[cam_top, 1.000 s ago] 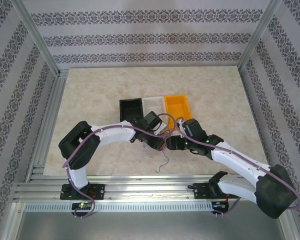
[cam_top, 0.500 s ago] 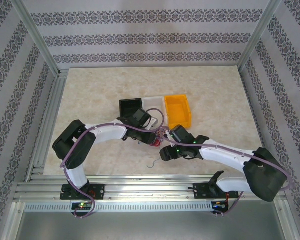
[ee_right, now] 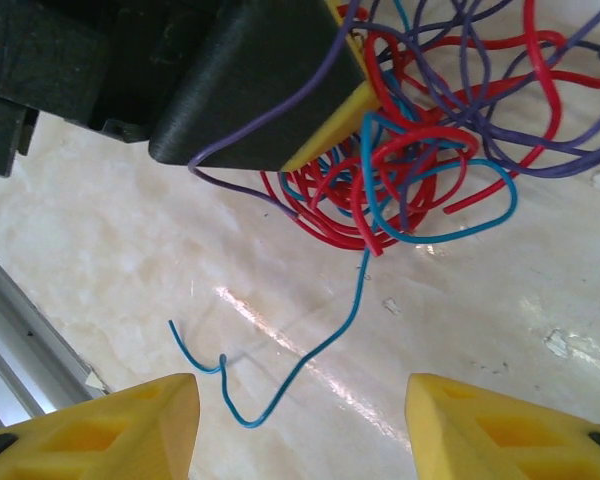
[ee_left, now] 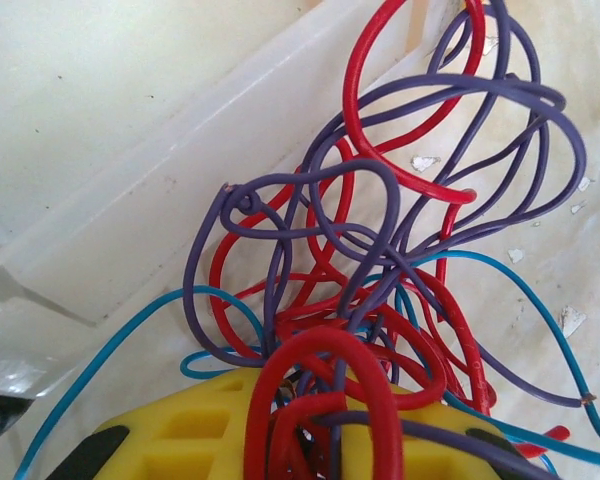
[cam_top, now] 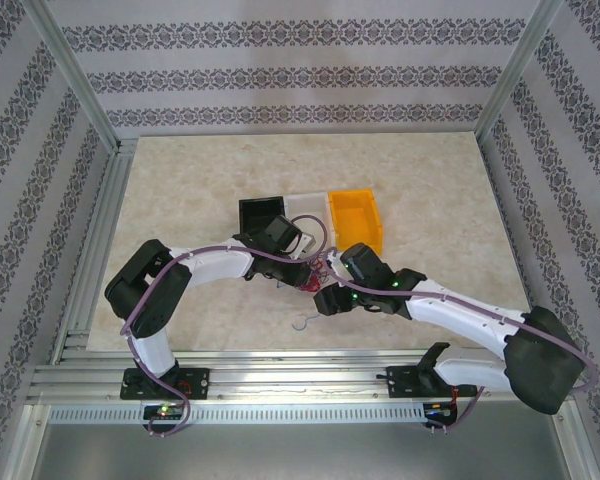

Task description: Untangle the cables

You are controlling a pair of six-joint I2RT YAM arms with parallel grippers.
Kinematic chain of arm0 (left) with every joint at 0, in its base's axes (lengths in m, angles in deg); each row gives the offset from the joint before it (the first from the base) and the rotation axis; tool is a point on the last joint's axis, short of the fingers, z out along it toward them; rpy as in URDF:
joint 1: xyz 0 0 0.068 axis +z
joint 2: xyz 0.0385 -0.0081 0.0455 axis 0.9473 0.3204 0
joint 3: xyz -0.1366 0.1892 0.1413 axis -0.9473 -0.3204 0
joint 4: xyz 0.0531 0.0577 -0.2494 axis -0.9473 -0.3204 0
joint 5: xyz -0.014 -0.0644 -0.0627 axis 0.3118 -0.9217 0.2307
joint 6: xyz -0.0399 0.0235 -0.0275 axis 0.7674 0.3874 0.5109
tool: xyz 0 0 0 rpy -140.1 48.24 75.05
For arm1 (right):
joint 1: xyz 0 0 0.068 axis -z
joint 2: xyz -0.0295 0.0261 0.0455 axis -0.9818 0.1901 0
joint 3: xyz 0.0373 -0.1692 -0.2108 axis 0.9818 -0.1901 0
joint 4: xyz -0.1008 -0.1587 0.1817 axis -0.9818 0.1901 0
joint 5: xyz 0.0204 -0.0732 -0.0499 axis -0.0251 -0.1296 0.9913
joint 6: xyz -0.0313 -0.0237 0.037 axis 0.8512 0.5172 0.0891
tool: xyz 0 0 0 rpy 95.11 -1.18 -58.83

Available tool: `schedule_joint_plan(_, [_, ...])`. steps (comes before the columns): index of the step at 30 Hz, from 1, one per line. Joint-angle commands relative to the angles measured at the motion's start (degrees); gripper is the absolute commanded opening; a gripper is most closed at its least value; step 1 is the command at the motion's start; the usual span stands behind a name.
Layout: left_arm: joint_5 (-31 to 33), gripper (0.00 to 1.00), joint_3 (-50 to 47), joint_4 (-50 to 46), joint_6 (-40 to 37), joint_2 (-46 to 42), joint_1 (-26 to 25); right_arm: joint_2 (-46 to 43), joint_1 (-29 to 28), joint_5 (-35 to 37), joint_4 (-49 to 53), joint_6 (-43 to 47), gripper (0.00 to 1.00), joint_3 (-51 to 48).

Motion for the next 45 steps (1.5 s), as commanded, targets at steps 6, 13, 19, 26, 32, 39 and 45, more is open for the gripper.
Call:
schedule_joint_plan(6, [0.5, 0.09, -0.9, 1.2, 1.0, 0.3, 1.0, 10.4, -0.7, -4.8, -1.9, 2.4, 0.39, 3.3])
schedule_joint_plan(13, [1.4, 0.16, -1.5, 0.9, 1.2, -0.4, 1.1, 9.1, 1.5, 1.2, -1.5, 0.2, 0.0, 0.9])
schedule_joint_plan(19, [1.4, 0.39, -1.9, 0.4, 1.4, 0.1, 1.7, -0.8, 10.9, 8.8, 0.9, -5.8, 0.0, -2.6])
schedule_joint_plan(26, [1.4, 0.47, -2.3, 0.7, 1.5, 0.4, 2.8, -8.2, 23.0, 8.9, 4.2, -10.0, 0.0, -2.1])
schedule_joint_plan(32, [0.9, 0.46, -3.0, 0.9, 1.5, 0.5, 3.7, -10.6, 32.4, 9.8, 9.9, -9.3, 0.0, 1.9])
schedule_joint_plan(39, [0.6, 0.29, -3.9, 0.9, 1.1, 0.4, 3.8, -15.0, 40.0, 9.2, 12.4, -6.1, 0.0, 7.7])
schedule_joint_plan(45, [1.0, 0.26, -4.5, 0.6, 1.0, 0.5, 3.8, -18.5, 44.9, 12.4, 14.8, -4.1, 0.0, 13.3])
